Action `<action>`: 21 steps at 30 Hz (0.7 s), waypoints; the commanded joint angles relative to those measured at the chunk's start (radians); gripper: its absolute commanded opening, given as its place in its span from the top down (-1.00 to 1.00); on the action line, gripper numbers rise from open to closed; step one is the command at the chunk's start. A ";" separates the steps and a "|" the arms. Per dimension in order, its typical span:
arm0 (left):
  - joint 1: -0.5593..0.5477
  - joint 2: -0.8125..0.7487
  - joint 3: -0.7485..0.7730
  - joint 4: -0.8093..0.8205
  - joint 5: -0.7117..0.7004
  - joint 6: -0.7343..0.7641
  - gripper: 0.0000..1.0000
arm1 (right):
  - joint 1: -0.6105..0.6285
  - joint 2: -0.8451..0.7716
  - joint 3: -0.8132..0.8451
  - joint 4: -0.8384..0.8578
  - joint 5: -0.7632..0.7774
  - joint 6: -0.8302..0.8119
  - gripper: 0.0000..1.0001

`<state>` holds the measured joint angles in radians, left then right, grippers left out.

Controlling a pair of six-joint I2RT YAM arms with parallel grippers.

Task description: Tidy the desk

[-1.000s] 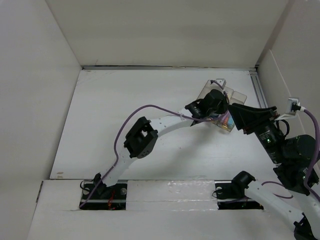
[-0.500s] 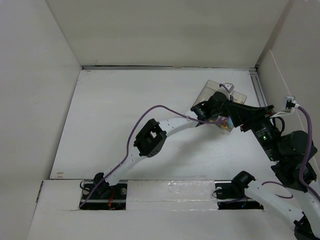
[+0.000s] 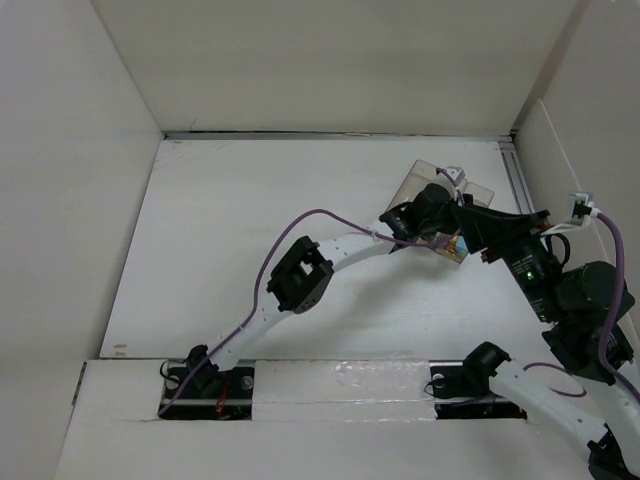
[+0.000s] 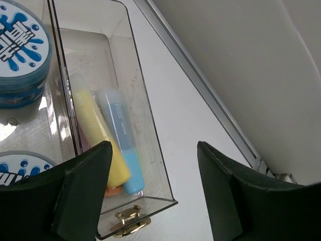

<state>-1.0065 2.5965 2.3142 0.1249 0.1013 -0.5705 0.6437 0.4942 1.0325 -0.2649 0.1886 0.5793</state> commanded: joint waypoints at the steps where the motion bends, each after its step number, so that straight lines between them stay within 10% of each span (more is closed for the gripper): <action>1: 0.013 -0.085 -0.058 0.054 0.000 0.024 -0.29 | 0.010 -0.006 0.014 0.010 0.023 -0.016 -0.06; 6: 0.013 -0.261 -0.194 0.105 -0.002 0.075 -0.51 | 0.010 -0.017 0.034 -0.002 0.048 -0.029 -0.07; 14: 0.013 -0.873 -0.818 0.369 -0.091 0.141 -0.63 | 0.010 -0.057 0.070 -0.020 0.061 -0.039 -0.27; 17: 0.013 -1.115 -1.040 0.371 -0.267 0.169 -0.65 | 0.010 -0.072 0.066 -0.031 0.069 -0.036 -0.46; 19: 0.013 -1.238 -1.202 0.358 -0.366 0.173 -0.65 | 0.010 -0.082 0.057 -0.036 0.077 -0.036 -0.99; 21: 0.003 -1.442 -1.304 0.338 -0.435 0.161 -0.65 | 0.010 -0.089 0.049 -0.040 0.087 -0.036 -1.00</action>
<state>-1.0004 1.3117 1.1450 0.4438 -0.1623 -0.4301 0.6437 0.4175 1.0657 -0.2966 0.2527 0.5495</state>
